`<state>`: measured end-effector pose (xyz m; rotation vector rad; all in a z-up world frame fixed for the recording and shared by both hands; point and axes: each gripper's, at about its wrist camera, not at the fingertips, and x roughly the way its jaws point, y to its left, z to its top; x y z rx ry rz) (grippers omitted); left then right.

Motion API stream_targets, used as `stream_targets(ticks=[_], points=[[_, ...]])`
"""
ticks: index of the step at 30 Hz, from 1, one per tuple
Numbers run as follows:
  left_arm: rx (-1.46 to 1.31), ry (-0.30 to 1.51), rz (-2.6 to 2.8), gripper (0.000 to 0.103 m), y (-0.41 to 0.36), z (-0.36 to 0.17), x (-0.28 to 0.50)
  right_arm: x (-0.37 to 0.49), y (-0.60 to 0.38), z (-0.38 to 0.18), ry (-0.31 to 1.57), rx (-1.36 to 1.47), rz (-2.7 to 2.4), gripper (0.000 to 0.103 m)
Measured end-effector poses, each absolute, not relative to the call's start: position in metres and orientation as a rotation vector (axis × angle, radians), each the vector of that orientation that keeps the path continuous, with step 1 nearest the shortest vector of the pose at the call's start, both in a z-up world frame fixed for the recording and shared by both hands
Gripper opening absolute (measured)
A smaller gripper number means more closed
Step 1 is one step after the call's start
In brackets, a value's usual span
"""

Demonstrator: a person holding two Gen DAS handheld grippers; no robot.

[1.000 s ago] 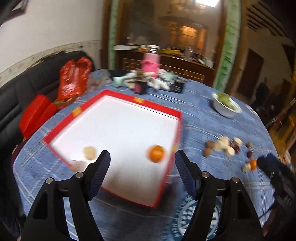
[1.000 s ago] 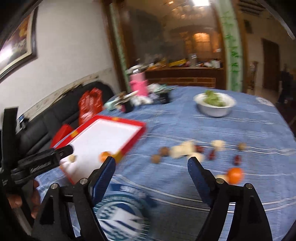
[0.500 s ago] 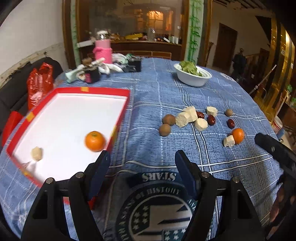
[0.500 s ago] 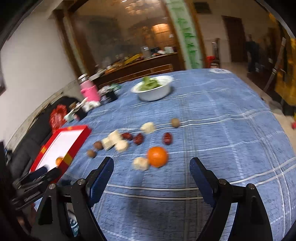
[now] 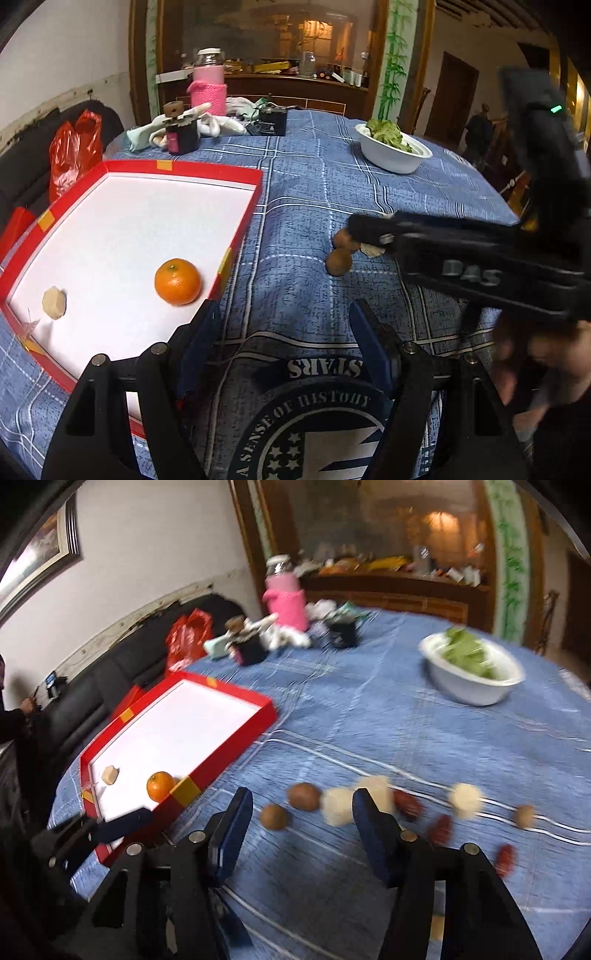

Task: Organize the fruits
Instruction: 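Move both open tools back toward the fruit on the tablecloth, then grasp a brown round fruit with the right tool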

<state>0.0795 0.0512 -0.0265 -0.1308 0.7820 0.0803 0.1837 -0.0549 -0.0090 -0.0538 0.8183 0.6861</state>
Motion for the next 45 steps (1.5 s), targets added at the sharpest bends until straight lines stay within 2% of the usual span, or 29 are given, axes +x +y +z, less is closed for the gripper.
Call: stream_targets(ticks=[7,12,13,20,27,28,29,34,42,45], points=[[-0.179,0.791,0.049,0.072,0.059,-0.029,0.083,0.201,-0.035,-0.036,0.9,0.015,0.719,0.056],[-0.201,0.808,0.03,0.072,0.063,-0.032,0.088,0.213,-0.041,-0.035,0.901,0.09,0.683,0.045],[-0.205,0.808,0.028,0.072,0.063,-0.032,0.088,0.214,-0.039,-0.034,0.899,0.061,0.661,0.041],[-0.208,0.807,0.026,0.072,0.062,-0.032,0.087,0.202,-0.013,-0.037,0.869,-0.175,0.545,0.03],[-0.216,0.811,0.013,0.072,0.064,-0.031,0.086,0.21,-0.002,-0.035,0.94,-0.248,0.519,0.03],[-0.218,0.811,0.009,0.072,0.065,-0.03,0.085,0.21,-0.005,-0.036,0.976,-0.212,0.534,0.035],[-0.221,0.808,0.008,0.072,0.065,-0.03,0.085,0.212,-0.007,-0.042,1.043,-0.189,0.557,0.045],[-0.225,0.81,-0.003,0.072,0.067,-0.031,0.084,0.203,-0.018,-0.047,0.945,-0.12,0.555,0.04],[-0.228,0.807,-0.001,0.072,0.068,-0.031,0.084,0.207,-0.021,-0.043,0.922,-0.08,0.549,0.048],[-0.226,0.806,-0.001,0.072,0.068,-0.031,0.084,0.212,-0.022,-0.044,0.926,-0.06,0.538,0.043]])
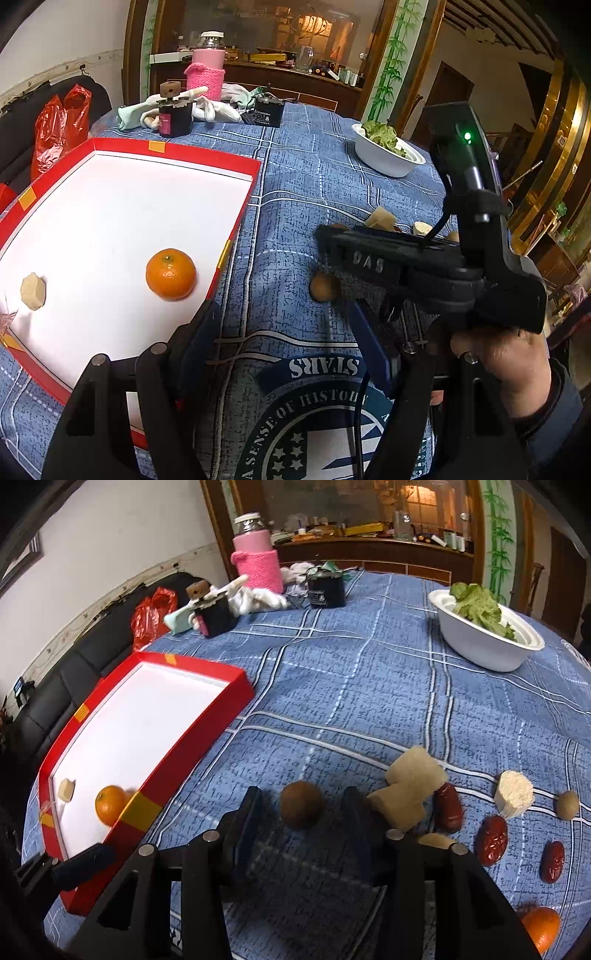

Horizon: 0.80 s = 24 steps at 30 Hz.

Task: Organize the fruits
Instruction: 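Grasp a brown round fruit with the right tool, then grasp another brown round fruit with the left tool while the right tool holds its fruit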

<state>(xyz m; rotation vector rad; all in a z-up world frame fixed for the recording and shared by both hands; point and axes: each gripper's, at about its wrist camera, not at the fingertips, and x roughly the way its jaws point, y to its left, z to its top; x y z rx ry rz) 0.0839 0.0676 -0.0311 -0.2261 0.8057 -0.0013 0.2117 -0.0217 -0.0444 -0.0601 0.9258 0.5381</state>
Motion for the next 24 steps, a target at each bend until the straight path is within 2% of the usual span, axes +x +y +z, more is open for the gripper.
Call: stream_targets(ticks=[1,2,21,23,24], points=[[-0.224,0.805,0.001,0.072,0.067,-0.031,0.084,0.213,-0.023,-0.044,0.922,-0.05,0.53,0.029],[-0.222,0.805,0.003,0.072,0.067,-0.031,0.084,0.214,-0.023,-0.044,0.922,-0.046,0.53,0.024],[-0.114,0.829,0.008,0.071,0.029,-0.037,0.117,0.185,-0.108,0.002,0.772,0.164,0.508,0.024],[-0.095,0.838,0.022,0.065,0.026,-0.041,0.123,0.185,-0.113,0.006,0.758,0.185,0.517,0.024],[-0.091,0.846,0.027,0.059,0.026,-0.043,0.125,0.184,-0.114,0.007,0.756,0.19,0.522,0.024]])
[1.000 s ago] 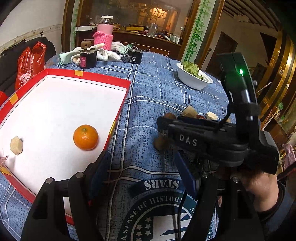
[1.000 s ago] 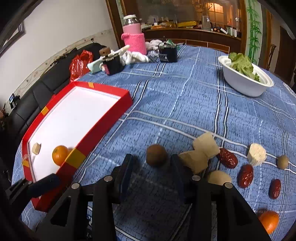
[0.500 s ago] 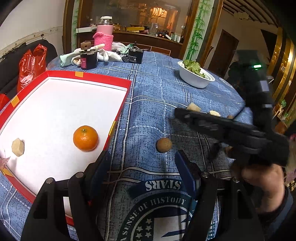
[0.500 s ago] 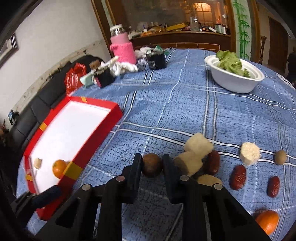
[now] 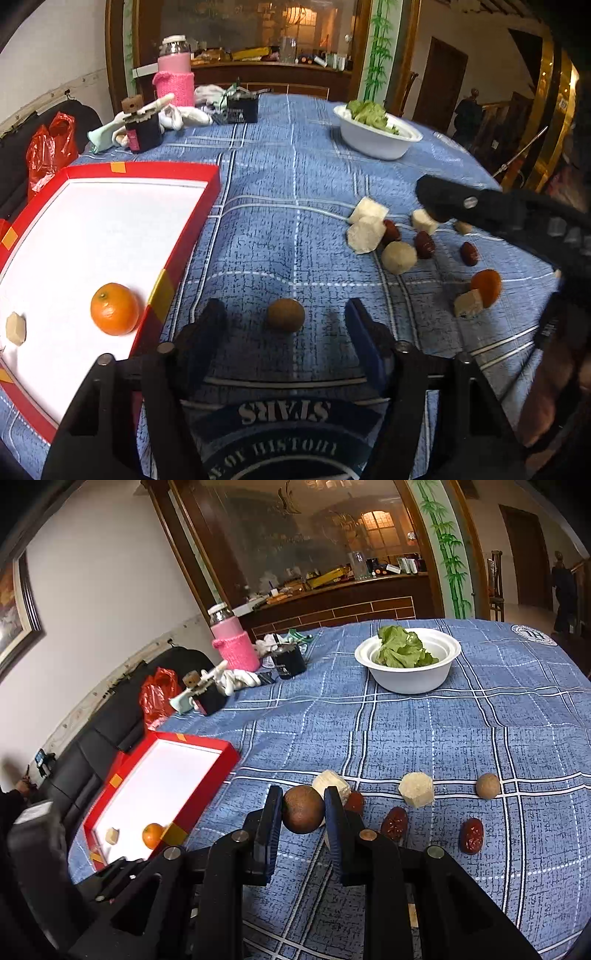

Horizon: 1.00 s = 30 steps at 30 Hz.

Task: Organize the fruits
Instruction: 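Grasp another brown round fruit with the left tool while the right tool holds its fruit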

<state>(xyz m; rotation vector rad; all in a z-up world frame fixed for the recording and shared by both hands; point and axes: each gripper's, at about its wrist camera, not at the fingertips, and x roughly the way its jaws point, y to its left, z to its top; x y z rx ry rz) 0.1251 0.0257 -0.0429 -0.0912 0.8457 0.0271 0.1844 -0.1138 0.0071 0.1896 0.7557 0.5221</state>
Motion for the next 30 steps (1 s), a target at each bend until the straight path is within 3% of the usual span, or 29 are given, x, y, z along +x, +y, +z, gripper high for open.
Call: stream_targets(ticks=[4,9,30], points=[[-0.08,0.885,0.055,0.033,0.028,-0.05,0.133,0.184,-0.119,0.007,0.753,0.203,0.534,0.024],[-0.046,0.889,0.082,0.019,0.025,-0.049,0.132,0.184,-0.122,0.009,0.75,0.22,0.537,0.024],[-0.06,0.826,0.059,0.019,0.021,-0.024,0.081,0.177,-0.117,0.014,0.722,0.189,0.547,0.024]])
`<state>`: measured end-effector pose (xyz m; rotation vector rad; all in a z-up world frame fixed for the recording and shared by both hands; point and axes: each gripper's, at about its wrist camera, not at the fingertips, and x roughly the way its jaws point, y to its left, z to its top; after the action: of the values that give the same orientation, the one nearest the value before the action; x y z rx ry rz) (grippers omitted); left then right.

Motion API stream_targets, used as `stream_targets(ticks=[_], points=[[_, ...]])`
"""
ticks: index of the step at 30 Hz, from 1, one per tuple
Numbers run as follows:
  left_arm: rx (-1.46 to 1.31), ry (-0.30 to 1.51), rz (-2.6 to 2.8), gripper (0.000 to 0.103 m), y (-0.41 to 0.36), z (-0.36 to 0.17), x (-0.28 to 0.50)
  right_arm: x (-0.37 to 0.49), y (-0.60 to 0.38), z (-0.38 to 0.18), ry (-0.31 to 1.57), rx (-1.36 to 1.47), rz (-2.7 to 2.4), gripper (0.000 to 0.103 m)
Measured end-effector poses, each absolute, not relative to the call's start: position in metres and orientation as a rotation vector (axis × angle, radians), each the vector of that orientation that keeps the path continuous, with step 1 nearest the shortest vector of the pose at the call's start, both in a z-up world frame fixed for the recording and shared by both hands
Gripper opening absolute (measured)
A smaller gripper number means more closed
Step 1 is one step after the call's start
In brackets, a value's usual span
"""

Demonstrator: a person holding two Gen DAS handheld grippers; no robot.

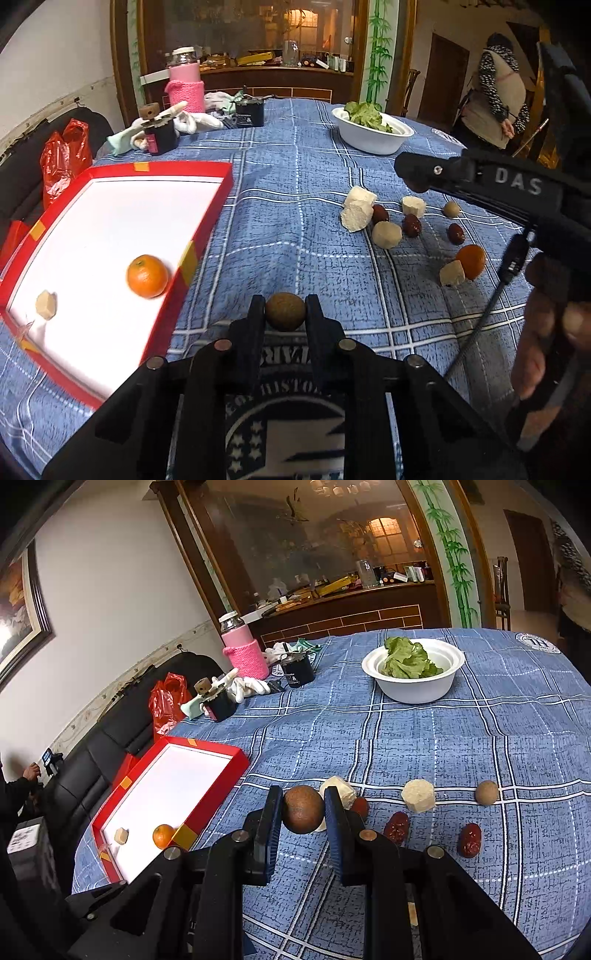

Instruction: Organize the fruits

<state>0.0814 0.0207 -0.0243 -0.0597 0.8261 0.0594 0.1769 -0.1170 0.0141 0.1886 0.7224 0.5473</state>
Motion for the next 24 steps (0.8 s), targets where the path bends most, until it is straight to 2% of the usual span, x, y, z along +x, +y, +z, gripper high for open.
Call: stream_targets(ticks=[11,24], points=[[-0.117,0.799,0.094,0.019,0.044,-0.014,0.056,0.166,-0.104,0.018,0.724,0.139,0.523,0.024],[-0.119,0.766,-0.017,0.019,0.015,-0.025,0.064,0.099,-0.139,0.003,0.659,0.068,0.339,0.024]])
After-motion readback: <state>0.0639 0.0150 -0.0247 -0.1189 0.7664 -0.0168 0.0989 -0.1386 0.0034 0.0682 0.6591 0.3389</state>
